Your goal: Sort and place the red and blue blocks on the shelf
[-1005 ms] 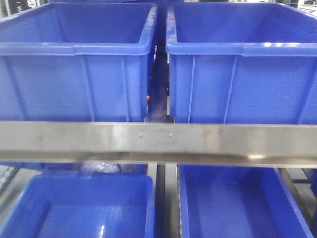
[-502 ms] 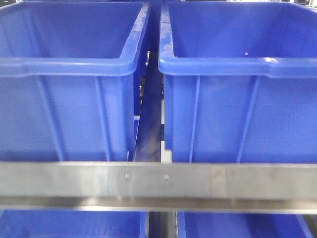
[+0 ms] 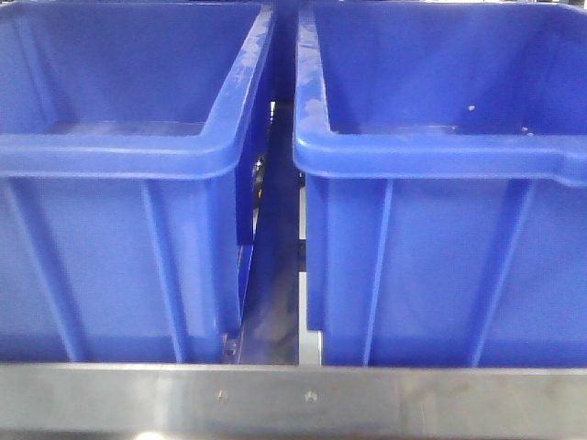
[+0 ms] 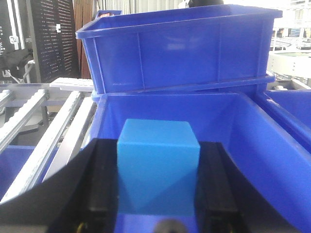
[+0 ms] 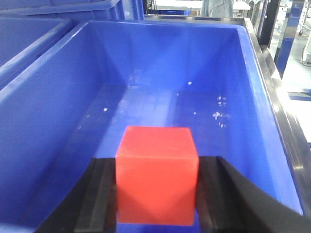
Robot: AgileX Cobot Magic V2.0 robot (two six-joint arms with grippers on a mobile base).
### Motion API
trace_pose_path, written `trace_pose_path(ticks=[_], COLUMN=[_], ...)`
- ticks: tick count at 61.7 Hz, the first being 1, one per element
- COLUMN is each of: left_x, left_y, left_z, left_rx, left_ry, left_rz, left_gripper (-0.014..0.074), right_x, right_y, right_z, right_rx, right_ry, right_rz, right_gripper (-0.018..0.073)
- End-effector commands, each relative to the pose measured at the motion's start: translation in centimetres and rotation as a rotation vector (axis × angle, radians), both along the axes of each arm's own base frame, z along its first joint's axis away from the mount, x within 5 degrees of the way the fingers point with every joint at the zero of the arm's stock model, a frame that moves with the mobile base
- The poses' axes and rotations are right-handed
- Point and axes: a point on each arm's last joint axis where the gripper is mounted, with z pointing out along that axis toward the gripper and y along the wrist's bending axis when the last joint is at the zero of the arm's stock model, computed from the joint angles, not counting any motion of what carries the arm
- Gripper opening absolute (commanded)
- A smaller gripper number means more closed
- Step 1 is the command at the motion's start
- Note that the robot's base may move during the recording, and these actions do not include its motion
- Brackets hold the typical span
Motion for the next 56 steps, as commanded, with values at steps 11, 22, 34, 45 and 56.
trace_pose_path(ticks=[11,22,34,45,56], left_x=[-0.20,-0.20,-0.20,-0.20,-0.20], left_y=[0.02,0.02,0.02,0.02,0.02], left_z=[1.67,1.67,1.67,1.67,1.67], left_rx=[-0.015,-0.015,-0.015,-0.017,-0.017], left_ry=[-0.108,-0.108,-0.108,-0.108,-0.108], left_rz=[-0.001,-0.001,-0.001,-0.001,-0.001], left_gripper=[0.0124,0.0124,0.0124,0.0124,0.0124], right_x=[-0.04,-0.04,-0.04,-0.04,-0.04], right_y=[-0.08,-0.08,-0.08,-0.08,-0.08], right_z=[1.70,1.70,1.80,1.77,1.79], right_rx=[0.002,0.002,0.003,0.003,0.003], right_ry=[-0.112,-0.112,-0.123,-0.120,-0.122], right_rz=[-0.008,-0.008,-0.008,-0.008,-0.008], right_gripper=[0.0377,0.0377,0.0377,0.0377,0.0377])
